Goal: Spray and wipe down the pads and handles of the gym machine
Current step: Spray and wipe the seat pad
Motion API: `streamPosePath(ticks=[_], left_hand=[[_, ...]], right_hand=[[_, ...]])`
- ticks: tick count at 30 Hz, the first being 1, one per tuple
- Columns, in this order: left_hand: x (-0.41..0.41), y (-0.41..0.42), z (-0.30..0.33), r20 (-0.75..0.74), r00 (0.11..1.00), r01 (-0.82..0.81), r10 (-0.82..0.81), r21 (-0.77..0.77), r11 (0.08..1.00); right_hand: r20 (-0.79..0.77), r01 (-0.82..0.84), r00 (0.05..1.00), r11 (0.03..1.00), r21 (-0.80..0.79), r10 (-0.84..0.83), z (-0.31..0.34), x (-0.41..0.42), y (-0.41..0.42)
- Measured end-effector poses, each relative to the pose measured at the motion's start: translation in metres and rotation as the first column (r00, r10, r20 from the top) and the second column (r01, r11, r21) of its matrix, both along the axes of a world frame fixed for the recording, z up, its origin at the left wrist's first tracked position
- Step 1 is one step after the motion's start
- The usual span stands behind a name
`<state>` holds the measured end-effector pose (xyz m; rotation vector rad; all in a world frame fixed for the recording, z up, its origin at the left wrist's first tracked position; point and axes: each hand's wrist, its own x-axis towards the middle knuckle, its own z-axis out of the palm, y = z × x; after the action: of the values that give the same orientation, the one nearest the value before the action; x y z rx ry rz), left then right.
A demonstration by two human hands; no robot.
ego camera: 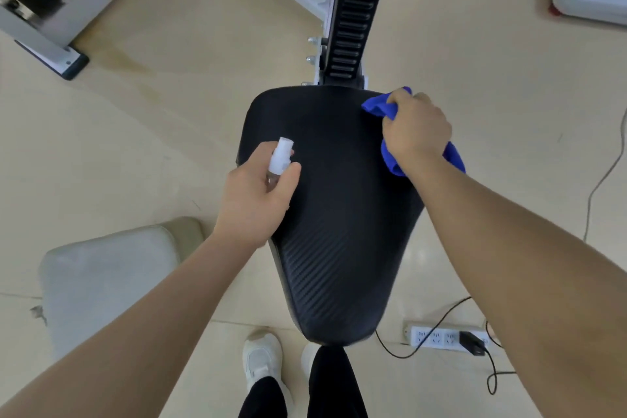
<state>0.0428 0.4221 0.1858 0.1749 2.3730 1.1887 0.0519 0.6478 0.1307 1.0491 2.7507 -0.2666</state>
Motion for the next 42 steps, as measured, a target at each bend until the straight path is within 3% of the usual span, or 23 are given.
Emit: streamPosePath(ticks=[4, 6, 11, 14, 16, 18, 20, 23, 27, 29, 31, 35, 36, 37, 39, 40, 42], left_hand=[[-0.015, -0.006, -0.003, -0.041, 0.997, -0.064, 0.064, 0.012, 0.998], [-0.027, -0.012, -0.010, -0.038, 0.987, -0.155, 0.155, 0.003, 0.988], [-0.043, -0.021, -0.023, 0.208, 0.937, -0.281, 0.280, -0.021, 0.959], [-0.045, -0.022, -0.025, 0.262, 0.927, -0.282, 0.267, 0.019, 0.959], [-0.043, -0.025, -0.026, 0.287, 0.921, -0.291, 0.265, 0.049, 0.956], [-0.040, -0.028, -0.028, 0.276, 0.931, -0.261, 0.239, 0.047, 0.964], [-0.038, -0.032, -0.032, 0.258, 0.948, -0.204, 0.188, 0.039, 0.978], [-0.036, -0.036, -0.039, 0.250, 0.955, -0.173, 0.158, 0.039, 0.984], [-0.034, -0.035, -0.043, 0.278, 0.947, -0.188, 0.159, 0.080, 0.979], [-0.034, -0.033, -0.040, 0.280, 0.945, -0.195, 0.170, 0.060, 0.979], [-0.033, -0.031, -0.035, 0.261, 0.943, -0.219, 0.205, 0.026, 0.975], [-0.029, -0.032, -0.024, 0.127, 0.952, -0.270, 0.280, -0.086, 0.959], [-0.028, -0.034, -0.022, 0.074, 0.967, -0.236, 0.245, -0.108, 0.966], [-0.028, -0.036, -0.020, 0.037, 0.979, -0.197, 0.202, -0.122, 0.973], [-0.025, -0.038, -0.015, 0.006, 0.989, -0.143, 0.145, -0.122, 0.982], [-0.024, -0.039, -0.013, -0.015, 0.991, -0.131, 0.130, -0.116, 0.984], [-0.018, -0.037, -0.009, -0.059, 0.991, -0.128, 0.122, -0.095, 0.987]], right_hand=[[-0.039, 0.139, 0.989, 0.988, -0.061, -0.142, -0.003, -0.016, -0.004], [-0.089, 0.111, 0.988, 0.986, -0.124, -0.122, -0.004, -0.032, -0.019], [-0.123, -0.215, 0.975, 0.926, -0.310, 0.185, 0.008, -0.069, -0.100], [-0.113, -0.435, 0.899, 0.833, -0.341, 0.423, 0.015, -0.079, -0.138], [-0.114, -0.490, 0.869, 0.802, -0.342, 0.482, 0.015, -0.082, -0.132], [-0.093, -0.445, 0.895, 0.853, -0.272, 0.437, 0.012, -0.083, -0.101], [-0.035, -0.297, 0.955, 0.937, -0.184, 0.296, 0.005, -0.078, -0.059], [0.038, -0.094, 0.994, 0.984, -0.153, 0.101, -0.002, -0.062, -0.014], [-0.016, -0.092, 0.996, 0.975, -0.203, 0.091, 0.003, -0.054, -0.026], [-0.044, -0.259, 0.965, 0.928, -0.266, 0.257, 0.010, -0.050, -0.054], [-0.060, -0.473, 0.875, 0.821, -0.320, 0.480, 0.019, -0.040, -0.084], [-0.078, -0.699, 0.678, 0.607, -0.379, 0.731, 0.034, -0.024, -0.087], [-0.052, -0.715, 0.661, 0.608, -0.345, 0.748, 0.030, -0.024, -0.074], [-0.017, -0.664, 0.720, 0.682, -0.306, 0.693, 0.023, -0.026, -0.057], [0.020, -0.397, 0.911, 0.889, -0.229, 0.412, 0.014, -0.027, -0.027], [0.016, -0.303, 0.950, 0.930, -0.207, 0.313, 0.013, -0.025, -0.023], [0.021, -0.360, 0.928, 0.907, -0.219, 0.373, 0.019, -0.004, -0.037]])
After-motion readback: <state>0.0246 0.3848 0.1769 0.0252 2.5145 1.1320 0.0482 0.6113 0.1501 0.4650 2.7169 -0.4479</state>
